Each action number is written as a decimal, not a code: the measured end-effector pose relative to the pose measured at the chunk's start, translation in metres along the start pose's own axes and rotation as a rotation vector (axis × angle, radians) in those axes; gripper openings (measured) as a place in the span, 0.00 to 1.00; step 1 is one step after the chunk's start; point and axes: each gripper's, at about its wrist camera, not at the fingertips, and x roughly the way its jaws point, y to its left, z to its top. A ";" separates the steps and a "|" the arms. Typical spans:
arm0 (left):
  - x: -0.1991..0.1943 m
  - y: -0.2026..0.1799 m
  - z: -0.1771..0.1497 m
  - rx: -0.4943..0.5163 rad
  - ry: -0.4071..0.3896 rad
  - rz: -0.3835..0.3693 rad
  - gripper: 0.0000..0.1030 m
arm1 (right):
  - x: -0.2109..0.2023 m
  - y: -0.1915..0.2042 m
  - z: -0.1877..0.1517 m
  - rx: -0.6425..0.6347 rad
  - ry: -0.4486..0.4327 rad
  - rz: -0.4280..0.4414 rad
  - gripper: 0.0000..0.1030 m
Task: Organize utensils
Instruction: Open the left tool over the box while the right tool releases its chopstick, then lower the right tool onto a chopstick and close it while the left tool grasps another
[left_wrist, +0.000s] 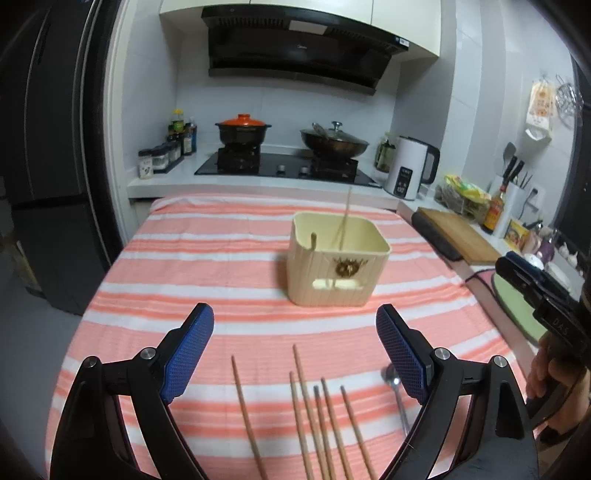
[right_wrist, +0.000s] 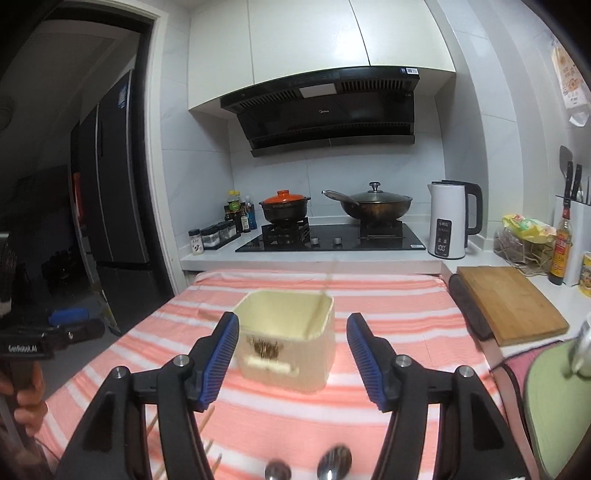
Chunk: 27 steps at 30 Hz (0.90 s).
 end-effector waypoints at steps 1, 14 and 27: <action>-0.005 0.002 -0.011 -0.006 0.014 0.000 0.88 | -0.011 0.003 -0.011 -0.006 0.005 -0.001 0.60; -0.055 0.007 -0.171 -0.032 0.142 0.142 1.00 | -0.110 0.033 -0.147 -0.017 0.129 -0.033 0.60; -0.051 -0.001 -0.215 -0.010 0.174 0.101 0.99 | -0.125 0.103 -0.216 -0.180 0.218 0.121 0.60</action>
